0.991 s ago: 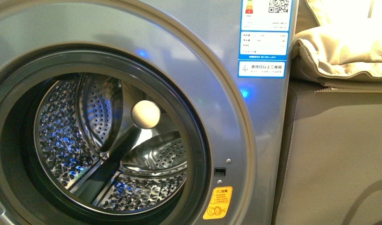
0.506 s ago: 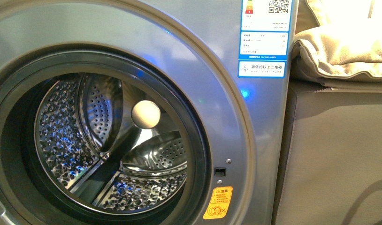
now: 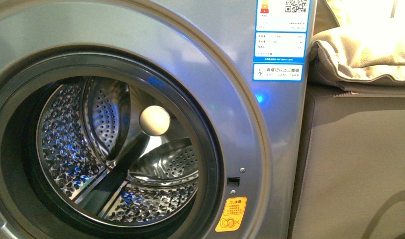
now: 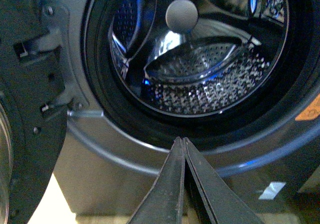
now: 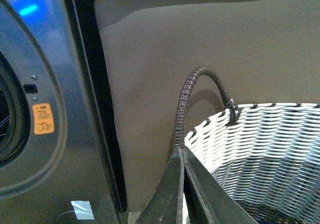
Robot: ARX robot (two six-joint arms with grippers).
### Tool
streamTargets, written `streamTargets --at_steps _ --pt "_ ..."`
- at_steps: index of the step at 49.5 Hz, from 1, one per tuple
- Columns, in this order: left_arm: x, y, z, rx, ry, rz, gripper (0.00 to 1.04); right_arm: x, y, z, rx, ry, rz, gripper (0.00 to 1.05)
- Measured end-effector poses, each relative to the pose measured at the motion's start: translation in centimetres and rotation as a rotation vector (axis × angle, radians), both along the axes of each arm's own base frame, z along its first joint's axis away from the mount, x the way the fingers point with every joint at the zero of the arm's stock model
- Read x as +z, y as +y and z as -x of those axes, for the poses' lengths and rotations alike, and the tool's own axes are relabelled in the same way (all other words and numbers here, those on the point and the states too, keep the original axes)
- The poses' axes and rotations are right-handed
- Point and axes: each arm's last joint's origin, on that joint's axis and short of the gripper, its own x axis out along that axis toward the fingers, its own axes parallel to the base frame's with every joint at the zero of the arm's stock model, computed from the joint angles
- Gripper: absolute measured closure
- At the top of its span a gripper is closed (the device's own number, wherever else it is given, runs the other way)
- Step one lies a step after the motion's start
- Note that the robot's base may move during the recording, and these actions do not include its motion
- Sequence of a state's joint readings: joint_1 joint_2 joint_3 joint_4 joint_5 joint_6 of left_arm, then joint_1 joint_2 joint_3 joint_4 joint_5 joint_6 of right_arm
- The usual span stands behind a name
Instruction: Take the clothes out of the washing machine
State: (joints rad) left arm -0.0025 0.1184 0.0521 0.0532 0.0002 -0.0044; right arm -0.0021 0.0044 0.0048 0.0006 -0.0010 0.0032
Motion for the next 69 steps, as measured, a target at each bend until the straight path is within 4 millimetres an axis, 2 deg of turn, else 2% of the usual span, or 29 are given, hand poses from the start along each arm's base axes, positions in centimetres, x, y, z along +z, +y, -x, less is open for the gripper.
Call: streamTargets --at_steps 10,65,69 --pt "-1.06 0.00 0.55 -0.001 -0.016 0.000 1.01 0.00 0.00 0.00 0.000 0.000 0.000 1.02" --pt "-1.06 0.00 0.56 0.000 -0.018 0.000 1.01 0.00 0.00 0.00 0.000 0.000 0.000 1.02" --pt "-1.06 0.00 0.56 0.000 -0.018 0.000 0.90 0.00 0.00 0.00 0.000 0.000 0.000 1.02"
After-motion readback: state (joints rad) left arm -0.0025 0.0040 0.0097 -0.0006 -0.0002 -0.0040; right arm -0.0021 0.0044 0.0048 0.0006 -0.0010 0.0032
